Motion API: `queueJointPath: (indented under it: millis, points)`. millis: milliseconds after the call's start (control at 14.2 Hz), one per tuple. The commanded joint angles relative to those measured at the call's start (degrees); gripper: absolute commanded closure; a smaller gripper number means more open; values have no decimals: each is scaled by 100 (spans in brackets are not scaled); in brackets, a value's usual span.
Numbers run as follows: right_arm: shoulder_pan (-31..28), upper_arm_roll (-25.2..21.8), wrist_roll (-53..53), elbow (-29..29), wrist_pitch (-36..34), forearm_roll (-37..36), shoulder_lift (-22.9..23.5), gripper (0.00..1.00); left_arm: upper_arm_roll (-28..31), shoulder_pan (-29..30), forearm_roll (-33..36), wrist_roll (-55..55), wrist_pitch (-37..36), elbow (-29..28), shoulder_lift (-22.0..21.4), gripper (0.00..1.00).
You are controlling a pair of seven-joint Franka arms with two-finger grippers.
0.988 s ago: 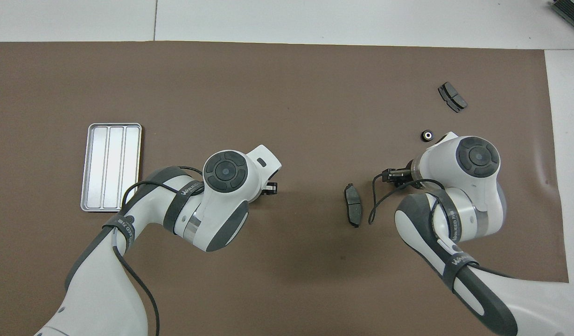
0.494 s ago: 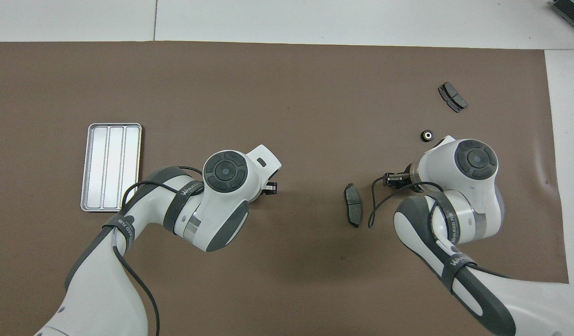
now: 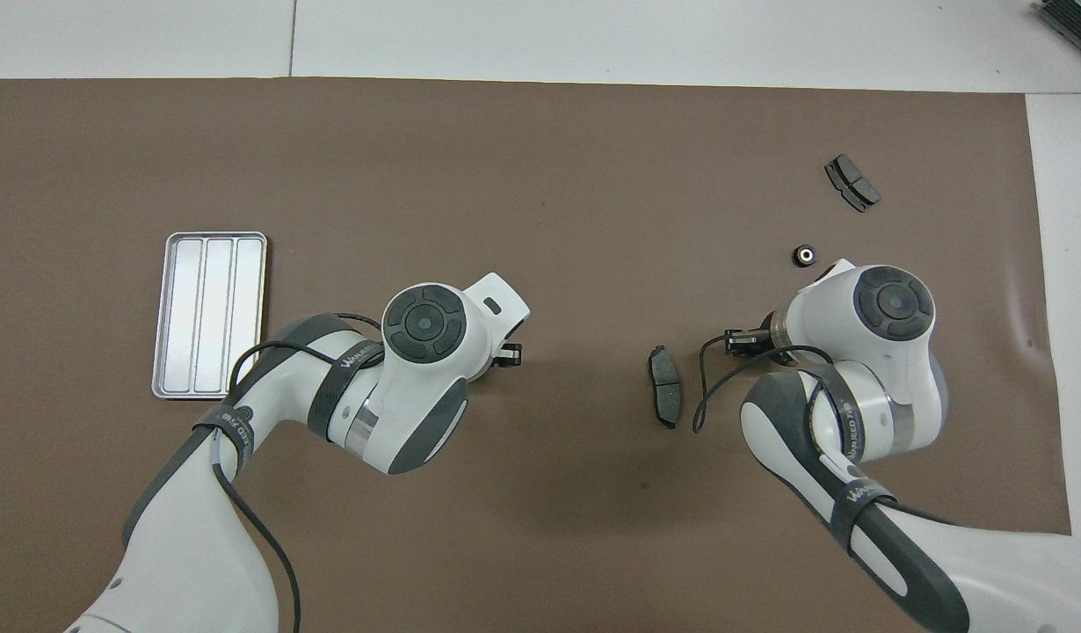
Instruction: Pick bearing gear from pile to tray
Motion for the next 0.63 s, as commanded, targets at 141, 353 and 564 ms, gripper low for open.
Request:
queueJointPath:
  millis: [141, 353, 564]
  points:
    - [81, 43, -121, 183, -252, 164, -462, 100, 89, -66, 49, 11, 241, -279, -169, 69]
    - [239, 60, 107, 491, -358, 164, -453, 100, 98, -22, 49, 20, 268, -235, -151, 73]
    - [512, 60, 607, 912, -534, 164, -313, 100, 98, -5, 49, 55, 259, -217, -142, 89]
